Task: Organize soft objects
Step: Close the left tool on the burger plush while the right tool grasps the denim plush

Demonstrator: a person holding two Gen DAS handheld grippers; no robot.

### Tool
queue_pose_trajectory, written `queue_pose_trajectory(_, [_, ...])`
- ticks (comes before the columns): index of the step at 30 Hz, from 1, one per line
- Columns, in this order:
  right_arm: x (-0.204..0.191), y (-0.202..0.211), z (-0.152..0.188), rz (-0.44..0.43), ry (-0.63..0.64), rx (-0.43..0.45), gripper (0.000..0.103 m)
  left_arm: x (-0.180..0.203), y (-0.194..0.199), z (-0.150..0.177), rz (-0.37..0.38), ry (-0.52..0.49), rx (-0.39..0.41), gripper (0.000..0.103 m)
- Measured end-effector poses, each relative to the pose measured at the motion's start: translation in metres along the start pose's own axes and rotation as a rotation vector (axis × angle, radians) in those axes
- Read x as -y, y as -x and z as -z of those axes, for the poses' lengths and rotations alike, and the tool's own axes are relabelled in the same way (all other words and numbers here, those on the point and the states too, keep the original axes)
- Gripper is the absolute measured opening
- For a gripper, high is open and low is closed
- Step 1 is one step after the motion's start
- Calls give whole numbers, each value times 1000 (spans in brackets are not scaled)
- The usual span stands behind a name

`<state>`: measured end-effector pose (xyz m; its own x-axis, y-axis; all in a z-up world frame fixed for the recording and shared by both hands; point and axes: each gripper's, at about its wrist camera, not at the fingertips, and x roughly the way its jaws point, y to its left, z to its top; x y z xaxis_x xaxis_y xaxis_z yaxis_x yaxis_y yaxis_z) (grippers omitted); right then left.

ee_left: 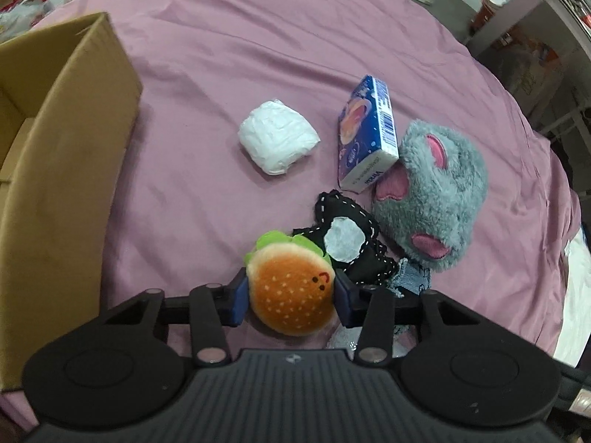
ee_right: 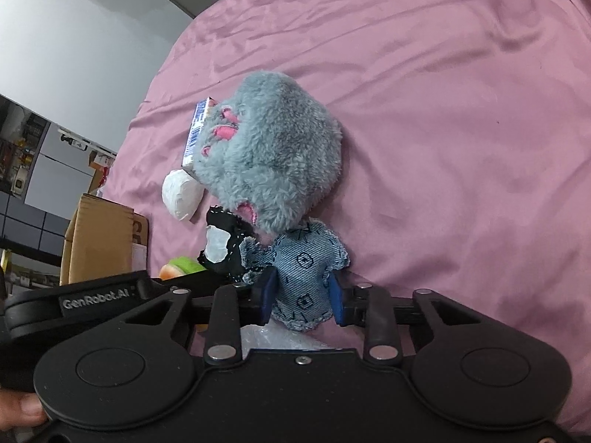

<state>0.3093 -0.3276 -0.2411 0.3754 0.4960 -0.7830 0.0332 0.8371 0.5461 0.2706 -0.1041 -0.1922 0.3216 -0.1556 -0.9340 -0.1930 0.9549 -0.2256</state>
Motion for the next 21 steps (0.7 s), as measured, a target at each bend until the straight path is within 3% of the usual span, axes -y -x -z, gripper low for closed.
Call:
queue_pose_trajectory(10, [-36,49,17,33,74,94,26,-8,56,9,75,-2,104,45])
queue_pose_trajectory(21, [-98,87,38,50,129,181,26,-51,121,22,132,9,185,45])
